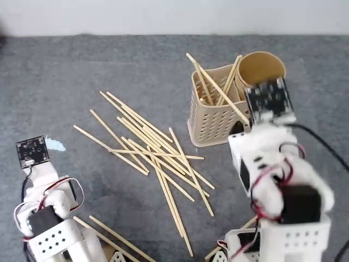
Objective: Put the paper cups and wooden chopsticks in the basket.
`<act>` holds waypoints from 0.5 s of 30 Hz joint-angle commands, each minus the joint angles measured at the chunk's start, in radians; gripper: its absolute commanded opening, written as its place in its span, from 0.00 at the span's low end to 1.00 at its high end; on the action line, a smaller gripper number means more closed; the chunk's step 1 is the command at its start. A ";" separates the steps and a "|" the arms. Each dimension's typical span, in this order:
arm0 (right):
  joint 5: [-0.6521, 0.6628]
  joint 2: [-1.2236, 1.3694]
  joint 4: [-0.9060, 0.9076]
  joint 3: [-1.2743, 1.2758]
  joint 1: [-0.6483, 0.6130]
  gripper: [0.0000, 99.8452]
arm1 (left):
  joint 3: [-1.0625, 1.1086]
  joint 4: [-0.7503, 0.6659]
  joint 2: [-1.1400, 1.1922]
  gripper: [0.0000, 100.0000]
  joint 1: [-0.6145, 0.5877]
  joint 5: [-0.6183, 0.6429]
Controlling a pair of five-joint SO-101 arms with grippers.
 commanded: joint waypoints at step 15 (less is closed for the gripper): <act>0.041 0.446 0.176 -0.331 0.016 0.09 | -0.005 -0.025 -0.012 0.01 0.003 0.005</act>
